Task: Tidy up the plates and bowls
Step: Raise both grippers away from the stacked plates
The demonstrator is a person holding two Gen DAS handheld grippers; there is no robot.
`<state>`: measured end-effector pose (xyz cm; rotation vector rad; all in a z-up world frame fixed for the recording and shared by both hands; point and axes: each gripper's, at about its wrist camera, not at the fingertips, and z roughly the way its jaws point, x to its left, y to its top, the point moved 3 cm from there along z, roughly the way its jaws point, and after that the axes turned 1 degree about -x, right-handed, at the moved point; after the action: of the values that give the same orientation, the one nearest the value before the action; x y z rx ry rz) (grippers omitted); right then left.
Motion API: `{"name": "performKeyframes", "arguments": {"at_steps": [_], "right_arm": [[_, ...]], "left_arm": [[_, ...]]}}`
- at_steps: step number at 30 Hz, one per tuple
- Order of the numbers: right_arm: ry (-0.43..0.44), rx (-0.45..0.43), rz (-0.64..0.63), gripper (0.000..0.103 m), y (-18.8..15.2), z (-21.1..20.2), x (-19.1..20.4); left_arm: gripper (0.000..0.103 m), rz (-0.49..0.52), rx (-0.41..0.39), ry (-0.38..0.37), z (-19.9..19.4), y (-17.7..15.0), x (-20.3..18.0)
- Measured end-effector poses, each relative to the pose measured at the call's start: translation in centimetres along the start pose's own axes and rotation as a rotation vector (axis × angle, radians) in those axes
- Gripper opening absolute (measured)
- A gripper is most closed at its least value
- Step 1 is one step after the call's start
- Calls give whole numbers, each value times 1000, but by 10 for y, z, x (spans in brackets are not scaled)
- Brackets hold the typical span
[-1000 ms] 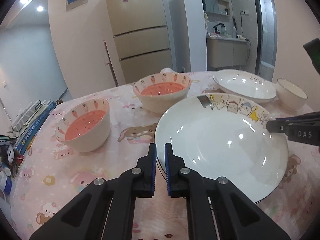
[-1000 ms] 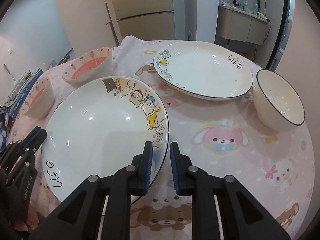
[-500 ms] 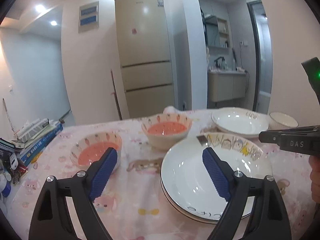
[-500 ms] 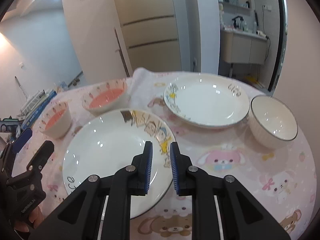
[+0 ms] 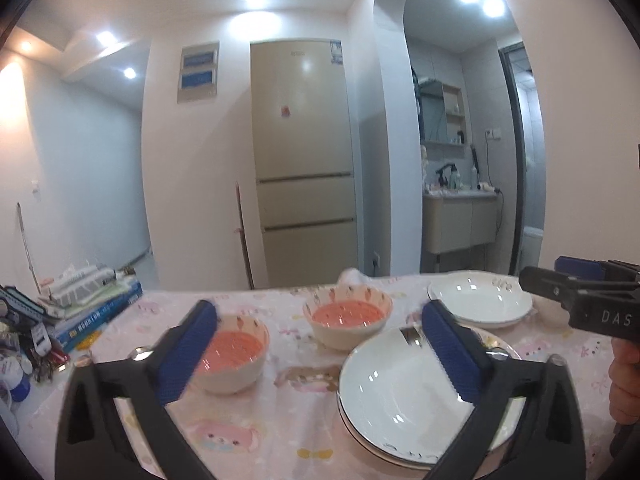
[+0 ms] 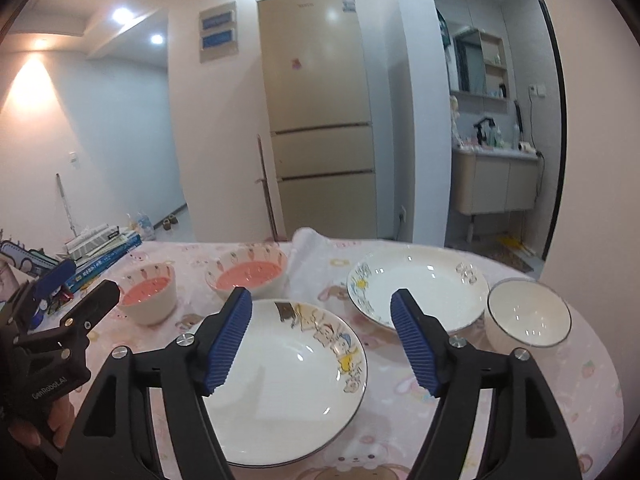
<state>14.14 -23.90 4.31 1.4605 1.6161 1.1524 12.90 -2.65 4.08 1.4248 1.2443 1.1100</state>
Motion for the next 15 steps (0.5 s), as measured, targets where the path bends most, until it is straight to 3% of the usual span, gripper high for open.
{"name": "performKeyframes", "arguments": {"at_steps": [2,7,11,15], "right_arm": [[-20,-24,-30,75,3,-3,4],[-52,-61,-69,75,20,-19,2],[-52,-89,-24,75,45,-34,-17],[-84,-123,1,75,76,-47,-39]], "left_arm": [[103,-20,5,22,0,4,5],[103,-131,53,-59,-3,20,15],[103,-38,18,-57,-15,50,0],[103,-25,-3,-92,-18,78,-18]]}}
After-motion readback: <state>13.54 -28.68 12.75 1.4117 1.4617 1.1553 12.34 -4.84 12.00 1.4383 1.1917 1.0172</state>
